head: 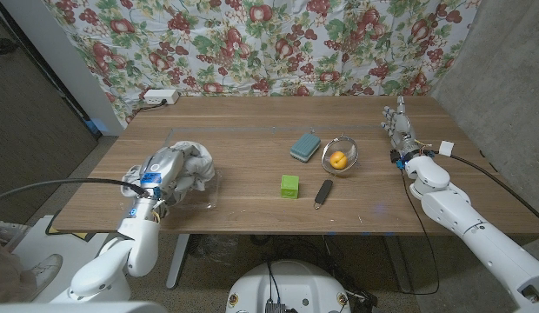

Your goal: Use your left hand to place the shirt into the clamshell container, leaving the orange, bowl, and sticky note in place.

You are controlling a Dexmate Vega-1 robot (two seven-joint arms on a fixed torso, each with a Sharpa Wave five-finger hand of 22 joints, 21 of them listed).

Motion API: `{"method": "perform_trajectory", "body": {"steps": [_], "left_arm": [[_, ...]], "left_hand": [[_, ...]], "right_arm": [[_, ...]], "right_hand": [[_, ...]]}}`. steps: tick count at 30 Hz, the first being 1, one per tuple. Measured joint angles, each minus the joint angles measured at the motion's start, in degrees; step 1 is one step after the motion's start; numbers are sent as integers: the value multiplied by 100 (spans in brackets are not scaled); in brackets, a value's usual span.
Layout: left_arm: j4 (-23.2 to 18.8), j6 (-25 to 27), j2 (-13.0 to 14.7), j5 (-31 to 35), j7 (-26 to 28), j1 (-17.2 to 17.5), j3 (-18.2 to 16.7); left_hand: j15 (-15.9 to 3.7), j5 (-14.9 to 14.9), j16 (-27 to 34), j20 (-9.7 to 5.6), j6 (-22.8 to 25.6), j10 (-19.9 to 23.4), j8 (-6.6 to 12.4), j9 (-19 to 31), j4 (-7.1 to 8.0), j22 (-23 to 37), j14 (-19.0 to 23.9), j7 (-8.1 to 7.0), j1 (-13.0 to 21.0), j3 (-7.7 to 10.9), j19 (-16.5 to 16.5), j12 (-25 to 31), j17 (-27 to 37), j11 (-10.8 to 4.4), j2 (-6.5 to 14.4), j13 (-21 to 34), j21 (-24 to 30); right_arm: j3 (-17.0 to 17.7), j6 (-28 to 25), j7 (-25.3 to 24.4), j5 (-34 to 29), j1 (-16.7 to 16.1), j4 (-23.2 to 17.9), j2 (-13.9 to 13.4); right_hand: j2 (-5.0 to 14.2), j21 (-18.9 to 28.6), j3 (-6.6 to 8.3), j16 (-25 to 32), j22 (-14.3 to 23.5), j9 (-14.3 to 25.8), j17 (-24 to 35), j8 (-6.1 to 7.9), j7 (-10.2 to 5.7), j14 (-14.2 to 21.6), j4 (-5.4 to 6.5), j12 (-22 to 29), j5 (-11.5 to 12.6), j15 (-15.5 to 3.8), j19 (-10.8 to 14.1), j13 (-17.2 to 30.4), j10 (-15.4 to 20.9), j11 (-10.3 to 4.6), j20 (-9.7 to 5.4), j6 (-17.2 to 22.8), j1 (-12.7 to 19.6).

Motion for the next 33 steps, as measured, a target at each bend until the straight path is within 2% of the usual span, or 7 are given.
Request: {"method": "perform_trajectory", "body": {"steps": [23,24,33], "left_arm": [[108,139,186,-154,-33,-221,335],[108,147,216,-161,-33,-253,335],[219,162,311,-226,-51,-385,535]], "left_hand": [[0,31,56,-4,364,52,51,-296,-80,-65,0,31,0,79,-72,67,-28,-51,0,0,87],[0,31,56,-6,364,68,51,-305,-144,-63,0,31,0,144,-75,85,-28,-35,0,0,87],[0,30,56,-8,398,91,51,-342,-205,-89,0,45,-1,204,-115,101,-28,-10,0,0,88]], "right_arm": [[44,-3,-41,18,-103,-84,-20],[45,-3,-41,18,-105,-88,-21],[54,0,-51,18,-110,-103,-28]], "right_hand": [[0,0,0,0,0,0,0,0,0,0,0,0,0,0,0,0,0,0,0,0,0],[0,0,0,0,0,0,0,0,0,0,0,0,0,0,0,0,0,0,0,0,0],[0,0,0,0,0,0,0,0,0,0,0,0,0,0,0,0,0,0,0,0,0]]}}
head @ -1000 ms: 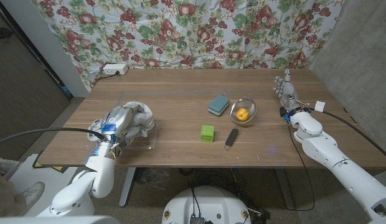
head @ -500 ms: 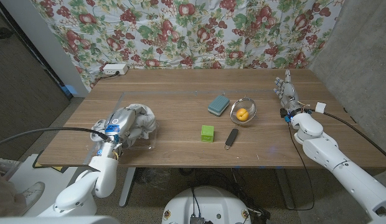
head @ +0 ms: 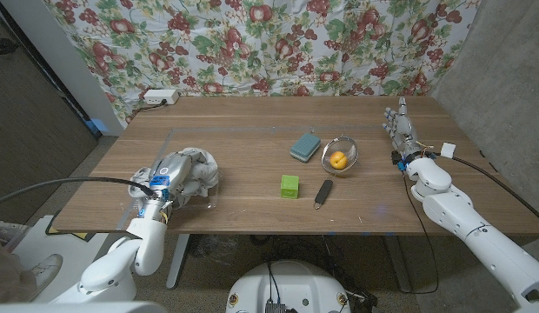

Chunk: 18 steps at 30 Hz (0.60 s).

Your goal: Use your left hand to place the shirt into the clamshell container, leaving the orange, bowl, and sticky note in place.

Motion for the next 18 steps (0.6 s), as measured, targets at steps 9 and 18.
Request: {"method": "perform_trajectory", "body": {"steps": [9,18], "left_arm": [[56,37,68,-73,-63,-123,142],[107,80,166,-129,-134,-264,350]], "left_hand": [[0,38,-1,0,0,-1,0,-27,-7,-41,0,0,-1,7,-2,5,3,1,1,0,0],[0,61,1,2,-3,2,0,-80,-7,-103,0,-2,-13,7,-17,5,3,-2,13,0,-1]], "right_arm": [[10,8,-7,0,-2,0,0],[11,22,6,-1,37,55,10]], "right_hand": [[0,0,0,0,0,0,0,0,0,0,0,0,0,0,0,0,0,0,0,0,0],[0,0,0,0,0,0,0,0,0,0,0,0,0,0,0,0,0,0,0,0,0]]}}
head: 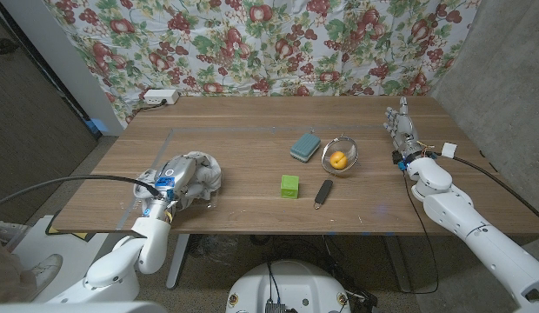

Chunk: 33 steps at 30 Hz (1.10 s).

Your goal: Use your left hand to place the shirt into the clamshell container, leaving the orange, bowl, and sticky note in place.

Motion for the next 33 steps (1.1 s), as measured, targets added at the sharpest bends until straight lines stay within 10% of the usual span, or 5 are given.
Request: {"method": "perform_trajectory", "body": {"steps": [33], "left_arm": [[207,162,293,-192,-203,-375,521]], "left_hand": [[1,27,8,73,224,29,17,-239,-107,-234,-1,163,0,107,-114,49,-25,-27,0,130,-410]], "right_arm": [[-14,49,73,0,168,174,35]], "right_hand": [[30,0,0,0,0,0,0,0,0,0,0,0,0,0,0,0,0,0,0,0,-30]]}}
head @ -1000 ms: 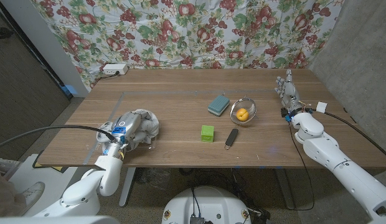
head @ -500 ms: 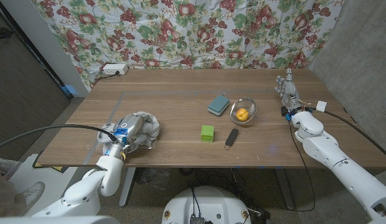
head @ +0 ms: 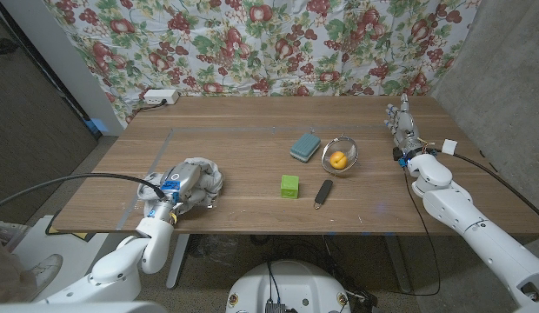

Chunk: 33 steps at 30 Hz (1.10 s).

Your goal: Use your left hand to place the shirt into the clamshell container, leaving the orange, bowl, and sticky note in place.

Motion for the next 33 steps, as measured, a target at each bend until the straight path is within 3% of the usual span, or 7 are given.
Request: {"method": "perform_trajectory", "body": {"steps": [17,19,23,27,28,30,33], "left_arm": [[12,41,221,-127,-22,25,90],[4,52,242,-143,-21,45,81],[-34,65,308,-173,-9,110,35],[-63,93,351,-210,28,161,-3],[-79,101,371,-220,45,187,-25],[-93,105,383,-230,63,208,-44],[-134,110,415,-247,106,260,-93]], "left_hand": [[0,-77,-230,23,91,31,-41,-279,141,-118,0,-97,0,-142,-32,-340,-453,32,0,454,-302],[0,-79,-261,28,101,31,-88,-307,141,-115,0,-107,0,-142,-58,-382,-493,33,0,478,-367],[0,-83,-458,24,-128,31,-282,-360,183,-117,0,-309,0,-184,-91,-605,-740,33,1,564,-750],[-36,-83,-545,10,-177,40,-429,-442,197,-120,-36,-298,-4,-198,-80,-758,-865,42,5,420,-1064],[-37,-80,-579,-3,-178,40,-478,-465,196,-120,-36,-297,-185,-197,-67,-789,-871,42,184,388,-1127],[-37,2,-659,-45,-178,40,-571,-529,129,-120,-35,-297,-311,-130,-25,-846,-903,43,83,370,-1245],[-194,147,-803,-112,-178,48,-775,-678,-76,-86,99,-298,-1192,76,41,-989,-1043,51,22,369,-1448]], "right_arm": [[19,46,-54,-1,-51,-18,22],[19,49,-60,-1,-57,-20,25],[19,57,-74,-2,-67,-27,35],[21,73,-84,-3,-81,-29,51],[21,81,-85,-4,-84,-29,56],[21,91,-86,-5,-84,-29,59],[21,97,-86,-6,-84,-29,66]], "right_hand": [[-24,0,0,0,0,0,0,0,0,0,0,0,0,0,0,0,0,0,0,0,-24],[-24,0,0,0,0,0,0,0,0,0,0,0,0,0,0,0,0,0,0,0,-24],[-24,0,0,0,0,0,0,0,0,0,0,0,0,0,0,0,0,0,0,0,-24],[-24,0,0,0,0,0,0,0,0,0,0,0,0,0,0,0,0,0,0,0,-24],[-24,0,0,0,0,0,0,0,0,0,0,0,0,0,0,0,0,0,0,0,-24],[-24,0,0,0,0,0,0,0,0,0,0,0,0,0,0,0,0,0,0,0,-24],[-23,0,0,0,0,0,0,0,0,0,0,0,0,0,0,0,0,0,0,0,-24]]}}
